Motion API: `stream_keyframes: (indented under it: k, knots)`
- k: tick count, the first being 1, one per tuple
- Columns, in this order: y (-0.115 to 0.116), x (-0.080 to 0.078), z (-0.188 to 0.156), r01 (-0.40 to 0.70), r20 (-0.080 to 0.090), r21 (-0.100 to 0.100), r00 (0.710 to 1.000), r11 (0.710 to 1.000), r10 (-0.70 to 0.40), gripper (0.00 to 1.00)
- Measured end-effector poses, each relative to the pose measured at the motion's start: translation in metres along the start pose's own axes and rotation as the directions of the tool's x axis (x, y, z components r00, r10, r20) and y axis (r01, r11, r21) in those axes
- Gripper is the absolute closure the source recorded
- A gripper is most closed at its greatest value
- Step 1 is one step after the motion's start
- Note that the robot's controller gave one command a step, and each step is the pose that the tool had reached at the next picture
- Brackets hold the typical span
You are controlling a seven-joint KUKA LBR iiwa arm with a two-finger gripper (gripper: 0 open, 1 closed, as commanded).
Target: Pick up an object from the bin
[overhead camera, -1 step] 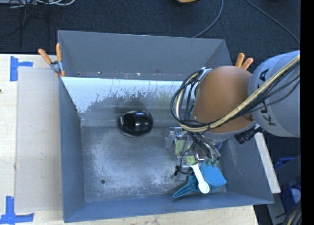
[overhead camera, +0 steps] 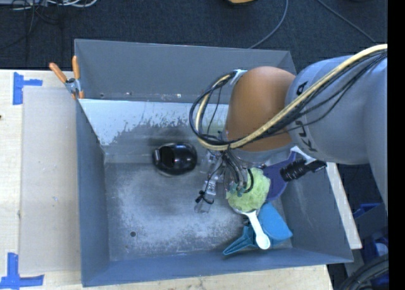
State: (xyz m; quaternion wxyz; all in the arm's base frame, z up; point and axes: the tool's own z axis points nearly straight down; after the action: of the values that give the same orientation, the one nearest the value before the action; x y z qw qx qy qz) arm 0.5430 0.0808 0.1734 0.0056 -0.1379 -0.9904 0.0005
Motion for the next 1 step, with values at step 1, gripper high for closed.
stream_keyframes:
  k: [1]
  knots:
    - [0.0106,0.0328,-0.0182,-0.124,-0.003,0.001,0.992,0.992,0.124,0.00]
